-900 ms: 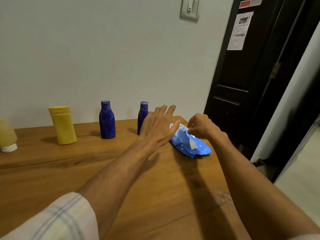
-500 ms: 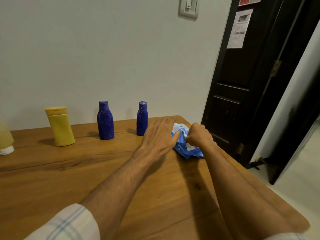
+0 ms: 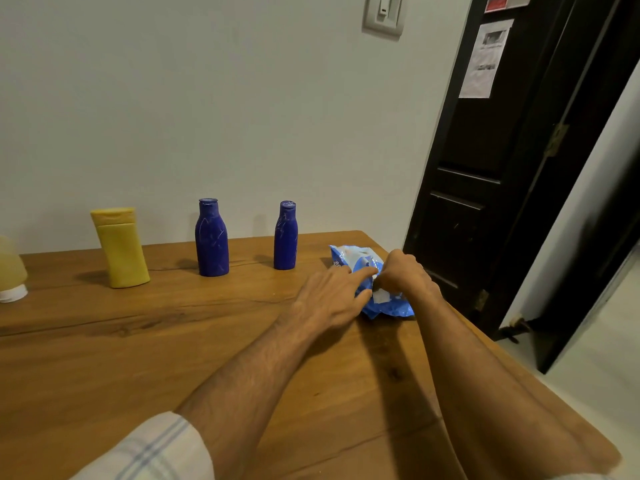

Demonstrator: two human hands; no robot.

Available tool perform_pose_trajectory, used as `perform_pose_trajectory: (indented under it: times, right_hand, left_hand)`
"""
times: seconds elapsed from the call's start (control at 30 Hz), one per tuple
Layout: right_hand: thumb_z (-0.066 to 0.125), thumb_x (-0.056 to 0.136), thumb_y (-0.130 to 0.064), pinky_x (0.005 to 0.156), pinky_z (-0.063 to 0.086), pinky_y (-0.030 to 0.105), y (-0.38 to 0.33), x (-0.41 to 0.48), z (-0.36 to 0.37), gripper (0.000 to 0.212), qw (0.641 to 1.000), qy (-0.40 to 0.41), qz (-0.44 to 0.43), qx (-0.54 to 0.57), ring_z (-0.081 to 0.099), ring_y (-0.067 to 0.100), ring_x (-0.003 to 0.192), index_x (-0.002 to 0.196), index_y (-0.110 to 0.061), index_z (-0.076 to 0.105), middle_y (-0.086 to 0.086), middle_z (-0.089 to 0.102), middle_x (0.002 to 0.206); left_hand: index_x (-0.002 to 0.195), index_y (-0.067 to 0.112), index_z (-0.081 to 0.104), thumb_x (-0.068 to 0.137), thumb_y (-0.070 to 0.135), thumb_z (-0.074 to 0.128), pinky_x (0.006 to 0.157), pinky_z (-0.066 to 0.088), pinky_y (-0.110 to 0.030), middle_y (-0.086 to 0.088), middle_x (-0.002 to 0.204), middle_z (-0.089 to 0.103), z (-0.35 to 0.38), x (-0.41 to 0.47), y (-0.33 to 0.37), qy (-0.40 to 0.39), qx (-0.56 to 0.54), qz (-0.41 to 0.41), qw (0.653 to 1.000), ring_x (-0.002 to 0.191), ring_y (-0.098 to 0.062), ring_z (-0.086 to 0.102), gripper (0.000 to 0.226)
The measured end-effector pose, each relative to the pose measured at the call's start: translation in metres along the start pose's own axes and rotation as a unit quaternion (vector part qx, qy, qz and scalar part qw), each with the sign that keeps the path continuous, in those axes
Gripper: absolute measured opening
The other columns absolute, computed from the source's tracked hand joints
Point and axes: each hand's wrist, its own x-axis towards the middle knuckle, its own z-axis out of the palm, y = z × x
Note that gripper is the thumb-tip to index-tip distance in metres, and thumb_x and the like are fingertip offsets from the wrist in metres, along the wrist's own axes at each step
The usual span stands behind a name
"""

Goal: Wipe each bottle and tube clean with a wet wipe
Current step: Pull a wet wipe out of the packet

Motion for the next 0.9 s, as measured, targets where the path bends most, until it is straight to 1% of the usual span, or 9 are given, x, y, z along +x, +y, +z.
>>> perform_pose_trajectory:
  times: [0.07, 0.3, 0.4, 0.5, 0.57, 0.67, 0.77, 0.83, 0.9]
  right_hand:
    - [0.073, 0.080, -0.021, 0.085, 0.055, 0.037, 0.003, 0.000, 0.002, 0.038, 1.000, -0.009, -0.001, 0.005, 0.062, 0.027, 0.096, 0.110, -0.008, 0.053, 0.013, 0.059, 0.104]
    - [0.069, 0.084, -0.020, 0.076, 0.057, 0.033, 0.004, 0.002, -0.002, 0.030, 1.000, -0.007, 0.005, 0.025, 0.065, 0.024, 0.086, 0.108, -0.006, 0.059, 0.011, 0.062, 0.093]
    - [0.065, 0.087, -0.017, 0.077, 0.057, 0.035, 0.002, 0.002, -0.005, 0.024, 1.000, 0.001, -0.006, 0.028, 0.063, 0.024, 0.085, 0.106, -0.006, 0.057, 0.010, 0.059, 0.092]
    - [0.061, 0.089, -0.011, 0.076, 0.058, 0.038, 0.002, 0.002, -0.008, 0.017, 0.999, 0.018, -0.014, 0.038, 0.062, 0.025, 0.084, 0.104, -0.007, 0.055, 0.011, 0.058, 0.095]
    - [0.057, 0.091, -0.008, 0.070, 0.059, 0.035, 0.002, 0.002, -0.009, 0.010, 0.997, 0.027, -0.025, 0.062, 0.063, 0.025, 0.082, 0.100, -0.009, 0.056, 0.012, 0.059, 0.098]
    - [0.055, 0.092, -0.008, 0.053, 0.054, 0.025, 0.003, 0.001, -0.012, 0.004, 0.994, 0.017, -0.032, 0.100, 0.060, 0.020, 0.073, 0.095, -0.009, 0.058, 0.010, 0.059, 0.097]
    - [0.063, 0.088, -0.011, 0.051, 0.052, 0.023, 0.004, 0.000, -0.013, 0.006, 0.993, 0.003, -0.024, 0.112, 0.057, 0.014, 0.065, 0.087, -0.007, 0.060, 0.008, 0.059, 0.088]
    - [0.068, 0.084, -0.011, 0.053, 0.051, 0.023, 0.007, 0.000, -0.013, 0.010, 0.992, 0.015, -0.019, 0.123, 0.059, 0.016, 0.069, 0.081, -0.008, 0.059, 0.008, 0.060, 0.087]
    - [0.068, 0.084, -0.008, 0.054, 0.048, 0.024, 0.010, 0.000, -0.014, 0.009, 0.989, 0.052, -0.013, 0.135, 0.059, 0.019, 0.078, 0.080, -0.009, 0.059, 0.010, 0.061, 0.093]
  left_hand:
    - [0.152, 0.035, 0.025, 0.103, 0.048, 0.030, 0.093, 0.049, -0.034, -0.009, 0.131, 0.056, 0.002, -0.001, 0.003, -0.017, 0.000, -0.002, 1.000, 0.112, -0.021, 0.056, 0.050]
    - [0.154, 0.030, 0.023, 0.103, 0.042, 0.035, 0.081, 0.049, -0.030, -0.006, 0.127, 0.061, 0.001, -0.002, 0.010, -0.044, -0.017, -0.021, 0.999, 0.105, -0.019, 0.060, 0.053]
    - [0.154, 0.028, 0.021, 0.102, 0.042, 0.038, 0.083, 0.054, -0.035, -0.007, 0.127, 0.061, 0.001, -0.001, 0.014, -0.052, -0.030, -0.030, 0.998, 0.099, -0.020, 0.062, 0.056]
    - [0.154, 0.028, 0.020, 0.101, 0.045, 0.041, 0.087, 0.055, -0.036, -0.008, 0.135, 0.057, 0.002, 0.001, 0.016, -0.069, -0.037, -0.039, 0.996, 0.105, -0.020, 0.062, 0.059]
    - [0.154, 0.027, 0.020, 0.101, 0.047, 0.042, 0.089, 0.055, -0.036, -0.007, 0.140, 0.054, 0.003, 0.002, 0.017, -0.071, -0.039, -0.044, 0.996, 0.109, -0.021, 0.061, 0.061]
    - [0.154, 0.026, 0.020, 0.101, 0.047, 0.043, 0.087, 0.055, -0.035, -0.007, 0.140, 0.054, 0.004, 0.002, 0.019, -0.070, -0.051, -0.050, 0.995, 0.109, -0.020, 0.061, 0.062]
    - [0.152, 0.024, 0.024, 0.100, 0.046, 0.044, 0.085, 0.056, -0.036, -0.008, 0.134, 0.057, 0.005, 0.002, 0.022, -0.062, -0.061, -0.060, 0.994, 0.104, -0.020, 0.062, 0.059]
    - [0.151, 0.024, 0.025, 0.100, 0.046, 0.044, 0.088, 0.055, -0.038, -0.008, 0.135, 0.056, 0.006, 0.001, 0.023, -0.060, -0.057, -0.063, 0.995, 0.108, -0.022, 0.061, 0.059]
    - [0.152, 0.024, 0.023, 0.100, 0.047, 0.044, 0.091, 0.054, -0.040, -0.009, 0.139, 0.054, 0.007, 0.002, 0.024, -0.067, -0.049, -0.065, 0.994, 0.114, -0.024, 0.060, 0.061]
